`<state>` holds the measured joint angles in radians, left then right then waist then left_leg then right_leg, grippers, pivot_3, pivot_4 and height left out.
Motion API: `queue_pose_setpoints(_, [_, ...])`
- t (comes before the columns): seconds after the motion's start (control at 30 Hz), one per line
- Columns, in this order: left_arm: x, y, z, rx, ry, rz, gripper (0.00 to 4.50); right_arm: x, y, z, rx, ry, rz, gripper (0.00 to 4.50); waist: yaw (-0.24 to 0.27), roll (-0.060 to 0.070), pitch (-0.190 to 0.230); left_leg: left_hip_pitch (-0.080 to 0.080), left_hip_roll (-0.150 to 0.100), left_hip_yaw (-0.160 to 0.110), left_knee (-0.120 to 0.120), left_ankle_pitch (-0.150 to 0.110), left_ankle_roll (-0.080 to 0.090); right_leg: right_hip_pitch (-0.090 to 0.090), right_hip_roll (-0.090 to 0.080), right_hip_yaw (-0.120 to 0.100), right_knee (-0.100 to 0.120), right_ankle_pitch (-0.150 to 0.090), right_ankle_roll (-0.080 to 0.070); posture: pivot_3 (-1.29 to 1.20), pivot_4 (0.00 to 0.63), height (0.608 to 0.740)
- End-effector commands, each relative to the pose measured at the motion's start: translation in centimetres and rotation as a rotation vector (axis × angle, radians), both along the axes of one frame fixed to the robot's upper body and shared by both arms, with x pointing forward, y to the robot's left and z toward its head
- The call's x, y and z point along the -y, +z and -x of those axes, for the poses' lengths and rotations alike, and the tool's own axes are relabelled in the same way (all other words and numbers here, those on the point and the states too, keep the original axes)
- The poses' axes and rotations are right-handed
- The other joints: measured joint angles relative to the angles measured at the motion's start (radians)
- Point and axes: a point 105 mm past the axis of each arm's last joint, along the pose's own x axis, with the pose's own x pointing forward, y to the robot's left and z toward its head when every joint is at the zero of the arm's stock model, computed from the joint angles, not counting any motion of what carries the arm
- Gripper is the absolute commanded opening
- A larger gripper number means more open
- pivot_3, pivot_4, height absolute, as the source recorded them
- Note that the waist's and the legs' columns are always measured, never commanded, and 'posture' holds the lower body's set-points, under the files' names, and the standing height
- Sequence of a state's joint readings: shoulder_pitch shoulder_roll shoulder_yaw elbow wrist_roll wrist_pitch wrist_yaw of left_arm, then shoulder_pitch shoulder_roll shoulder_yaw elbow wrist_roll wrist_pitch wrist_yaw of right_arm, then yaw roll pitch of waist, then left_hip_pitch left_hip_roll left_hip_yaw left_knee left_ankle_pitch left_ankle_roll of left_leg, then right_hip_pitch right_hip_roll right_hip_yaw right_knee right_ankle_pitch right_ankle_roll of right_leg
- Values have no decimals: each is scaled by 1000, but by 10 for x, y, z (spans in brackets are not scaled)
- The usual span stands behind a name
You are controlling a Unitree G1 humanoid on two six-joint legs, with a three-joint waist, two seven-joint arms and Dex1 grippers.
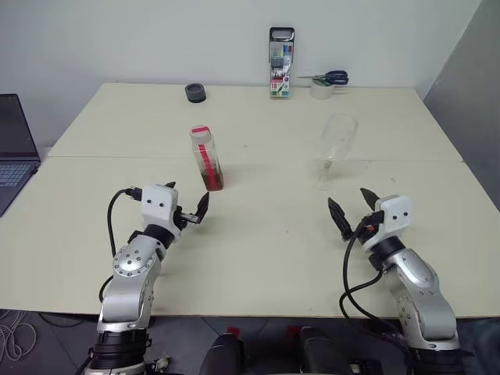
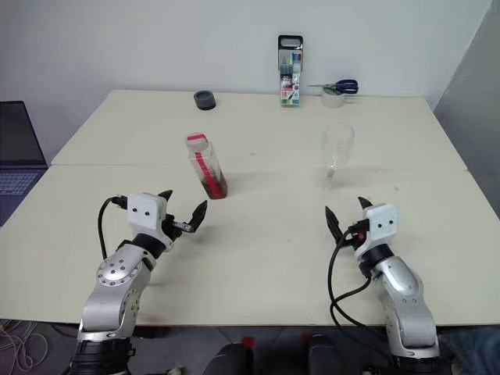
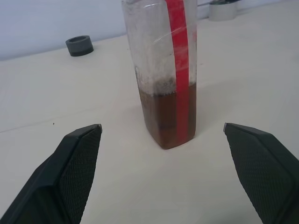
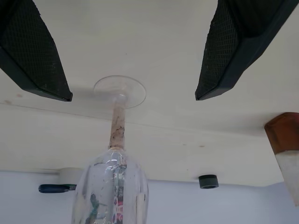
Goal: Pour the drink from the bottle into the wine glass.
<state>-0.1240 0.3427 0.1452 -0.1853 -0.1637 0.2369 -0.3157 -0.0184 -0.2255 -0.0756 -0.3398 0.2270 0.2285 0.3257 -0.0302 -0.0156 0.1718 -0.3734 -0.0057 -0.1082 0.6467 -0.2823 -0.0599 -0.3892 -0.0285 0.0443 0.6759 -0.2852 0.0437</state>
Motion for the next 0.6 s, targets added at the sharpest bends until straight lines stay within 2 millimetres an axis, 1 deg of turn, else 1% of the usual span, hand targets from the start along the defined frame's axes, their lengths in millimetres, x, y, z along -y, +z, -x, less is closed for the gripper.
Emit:
queue_pose_setpoints(0.03, [5,15,6,66,-18,14,4475,-2,11,1,38,10,-39,4500,0,0,0,0,0,0,0,0,0,0,0,0,0,0,0,0,150,740])
queue_pose_setpoints(0.33, [1,14,6,56,18,-7,4475,-5,11,2,39,26,-35,4500,0,0,0,0,0,0,0,0,0,0,0,0,0,0,0,0,150,740])
queue_pose_setpoints(0.47, [3,14,5,49,13,-2,4475,-5,13,-1,45,29,-35,4500,0,0,0,0,0,0,0,0,0,0,0,0,0,0,0,0,150,740])
queue_pose_setpoints(0.6, [1,15,4,43,29,8,4475,-6,13,-3,47,32,-35,4500,0,0,0,0,0,0,0,0,0,0,0,0,0,0,0,0,150,740])
